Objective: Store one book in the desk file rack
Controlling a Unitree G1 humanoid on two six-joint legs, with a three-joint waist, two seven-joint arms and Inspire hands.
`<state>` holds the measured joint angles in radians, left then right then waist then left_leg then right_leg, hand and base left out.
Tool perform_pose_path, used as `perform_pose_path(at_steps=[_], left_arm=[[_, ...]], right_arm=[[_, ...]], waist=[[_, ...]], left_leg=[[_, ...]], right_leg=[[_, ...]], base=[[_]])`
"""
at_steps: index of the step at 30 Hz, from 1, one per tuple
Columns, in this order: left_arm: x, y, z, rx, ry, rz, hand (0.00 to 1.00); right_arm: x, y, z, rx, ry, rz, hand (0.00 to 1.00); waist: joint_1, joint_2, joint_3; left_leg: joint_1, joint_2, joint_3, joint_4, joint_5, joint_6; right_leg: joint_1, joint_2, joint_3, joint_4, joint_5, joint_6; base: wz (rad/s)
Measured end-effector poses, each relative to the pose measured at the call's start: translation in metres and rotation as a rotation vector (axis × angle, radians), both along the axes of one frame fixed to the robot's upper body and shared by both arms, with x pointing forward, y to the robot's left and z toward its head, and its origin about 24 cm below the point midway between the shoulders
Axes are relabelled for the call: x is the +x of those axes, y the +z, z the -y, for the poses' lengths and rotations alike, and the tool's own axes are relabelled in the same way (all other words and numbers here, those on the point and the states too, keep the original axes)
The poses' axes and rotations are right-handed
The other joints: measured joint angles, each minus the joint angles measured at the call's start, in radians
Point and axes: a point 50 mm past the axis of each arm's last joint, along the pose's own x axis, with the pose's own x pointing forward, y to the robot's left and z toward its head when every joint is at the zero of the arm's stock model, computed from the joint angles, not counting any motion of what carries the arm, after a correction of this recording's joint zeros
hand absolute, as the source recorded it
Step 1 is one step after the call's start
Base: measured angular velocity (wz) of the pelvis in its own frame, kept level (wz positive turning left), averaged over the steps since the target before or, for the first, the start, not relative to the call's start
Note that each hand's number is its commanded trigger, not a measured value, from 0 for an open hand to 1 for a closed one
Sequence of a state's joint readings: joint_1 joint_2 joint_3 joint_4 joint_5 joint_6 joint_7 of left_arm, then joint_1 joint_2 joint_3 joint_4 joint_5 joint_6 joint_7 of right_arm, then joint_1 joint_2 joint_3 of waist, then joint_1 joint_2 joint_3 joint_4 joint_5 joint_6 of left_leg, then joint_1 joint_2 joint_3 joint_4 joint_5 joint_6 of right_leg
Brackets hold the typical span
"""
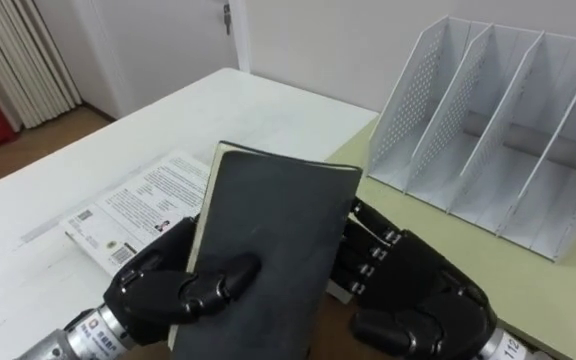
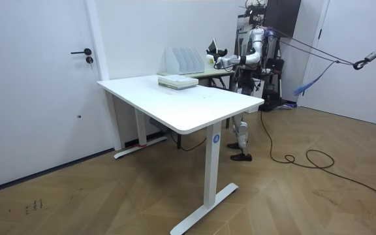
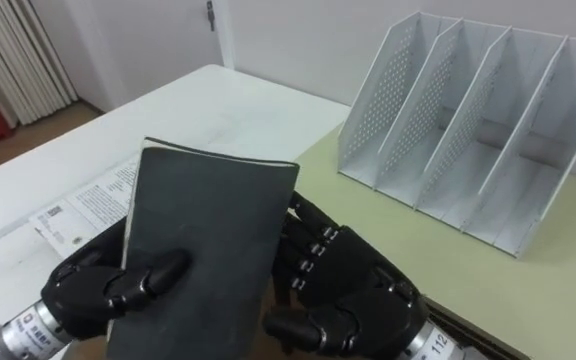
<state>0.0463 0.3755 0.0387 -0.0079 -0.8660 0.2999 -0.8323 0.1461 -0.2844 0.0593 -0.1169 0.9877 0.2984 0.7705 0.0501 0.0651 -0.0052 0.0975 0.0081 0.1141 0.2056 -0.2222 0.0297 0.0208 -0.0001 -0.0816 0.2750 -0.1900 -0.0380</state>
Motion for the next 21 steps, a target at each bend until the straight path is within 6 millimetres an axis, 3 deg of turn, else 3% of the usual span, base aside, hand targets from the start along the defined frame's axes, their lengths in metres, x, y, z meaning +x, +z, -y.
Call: perform_pose_path(at_steps=[1,2,3,21], left_arm=[[0.000,-0.001,0.001,0.008,-0.006,-0.003,1.00],[0.000,-0.002,0.001,0.024,-0.012,-0.006,1.00],[-0.001,-0.002,0.002,0.031,-0.015,-0.008,1.00],[-0.007,-0.008,0.017,0.082,-0.149,-0.029,1.00]], right_arm=[[0.000,-0.002,0.000,-0.004,0.000,-0.011,0.71],[-0.001,-0.005,0.002,-0.016,0.000,-0.026,0.90],[-0.001,-0.006,0.002,-0.023,0.002,-0.032,1.00],[-0.006,-0.016,-0.001,-0.065,0.008,-0.078,1.00]], waist=[[0.000,0.000,0.0002],[0.001,0.000,0.0003],[0.001,0.000,0.0003],[-0.001,-0.011,0.0065]], left_leg=[[0.000,0.000,0.005,0.001,0.000,0.000],[-0.001,0.001,0.008,0.000,0.000,0.000],[-0.002,0.001,0.010,0.000,0.000,0.000],[-0.018,0.003,0.019,0.002,0.000,0.000]], right_leg=[[-0.003,0.000,0.000,0.000,0.000,0.000],[-0.003,0.000,0.000,0.000,0.000,0.000],[-0.004,0.000,0.001,0.000,0.000,0.000],[-0.024,-0.001,0.001,-0.003,0.001,-0.001]], base=[[-0.04],[-0.05],[-0.05],[-0.01]])
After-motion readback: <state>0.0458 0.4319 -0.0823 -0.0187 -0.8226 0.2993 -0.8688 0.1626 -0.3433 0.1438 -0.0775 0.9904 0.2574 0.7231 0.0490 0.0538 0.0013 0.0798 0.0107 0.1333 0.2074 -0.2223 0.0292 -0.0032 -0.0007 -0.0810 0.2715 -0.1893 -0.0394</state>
